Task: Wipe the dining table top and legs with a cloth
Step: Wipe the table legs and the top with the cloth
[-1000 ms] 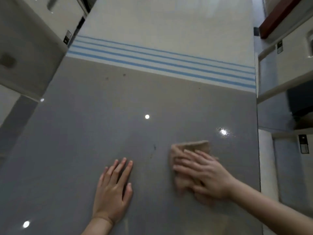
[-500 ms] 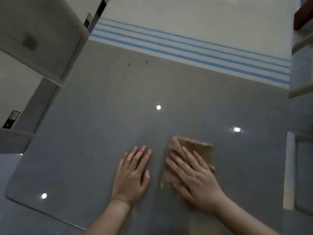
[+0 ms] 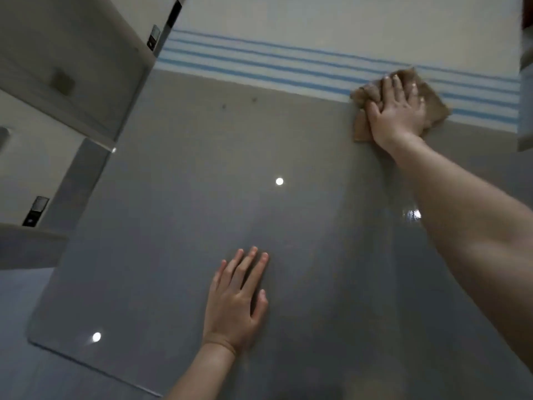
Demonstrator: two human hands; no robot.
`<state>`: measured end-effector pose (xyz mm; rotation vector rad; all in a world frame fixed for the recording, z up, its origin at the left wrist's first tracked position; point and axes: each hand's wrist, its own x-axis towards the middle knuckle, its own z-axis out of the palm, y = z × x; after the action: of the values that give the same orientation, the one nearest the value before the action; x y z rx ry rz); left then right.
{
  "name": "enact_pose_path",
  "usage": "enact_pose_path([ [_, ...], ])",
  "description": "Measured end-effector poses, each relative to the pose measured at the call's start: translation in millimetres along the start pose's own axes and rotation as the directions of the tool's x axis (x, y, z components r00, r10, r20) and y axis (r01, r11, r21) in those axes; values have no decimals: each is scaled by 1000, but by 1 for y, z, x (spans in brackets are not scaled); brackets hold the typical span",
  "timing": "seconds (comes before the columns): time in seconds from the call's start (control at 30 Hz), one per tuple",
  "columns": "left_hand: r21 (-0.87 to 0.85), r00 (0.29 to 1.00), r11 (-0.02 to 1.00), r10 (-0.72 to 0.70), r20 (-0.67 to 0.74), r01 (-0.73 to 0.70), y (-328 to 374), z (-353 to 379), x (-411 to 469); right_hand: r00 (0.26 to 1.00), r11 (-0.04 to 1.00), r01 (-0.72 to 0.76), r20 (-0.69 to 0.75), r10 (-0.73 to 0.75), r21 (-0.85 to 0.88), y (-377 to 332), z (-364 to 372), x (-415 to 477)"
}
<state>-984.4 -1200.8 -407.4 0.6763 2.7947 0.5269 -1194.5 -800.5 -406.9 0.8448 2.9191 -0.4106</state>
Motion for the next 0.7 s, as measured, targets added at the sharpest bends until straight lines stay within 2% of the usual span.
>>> enact_pose_path([
  [0.03,-7,1000,1000,9,-3,-9,-1,1,1,1000,1000,-10,12,11,-11,-5,0,2],
  [0.1,-3,1000,1000,19,-17,-19,-1,2,1,993,992,122,6,-122,-32,-8,3,-33],
  [0.17,-14,1000,1000,10,-7,-10,-1,1,0,949,948,316,-5,-316,-40,1,8,-107],
  [0.27,-31,999,999,20,-28,-21,-1,2,1,887,886,462,47,-460,-35,27,24,-252],
  [0.37,-19,999,999,30,-26,-31,-4,4,1,786,783,616,142,-602,-88,59,36,-361],
  [0.47,8,999,1000,24,-41,-24,-6,6,-1,667,672,735,273,-694,-89,85,32,-365],
  [0.5,15,999,1000,21,-49,-20,-4,6,-2,671,681,729,260,-695,-61,85,28,-349],
  [0.53,21,998,1000,18,-52,-17,-3,5,-3,714,722,691,196,-672,-39,82,25,-328],
  [0.57,27,999,1000,14,-49,-13,-2,4,-4,789,792,610,115,-603,-26,77,23,-302],
  [0.63,45,999,999,1,-43,1,-1,3,-5,927,927,375,20,-374,-29,61,20,-242],
  [0.7,52,999,999,-8,-38,10,1,2,-4,979,979,202,3,-202,-30,41,14,-180],
])
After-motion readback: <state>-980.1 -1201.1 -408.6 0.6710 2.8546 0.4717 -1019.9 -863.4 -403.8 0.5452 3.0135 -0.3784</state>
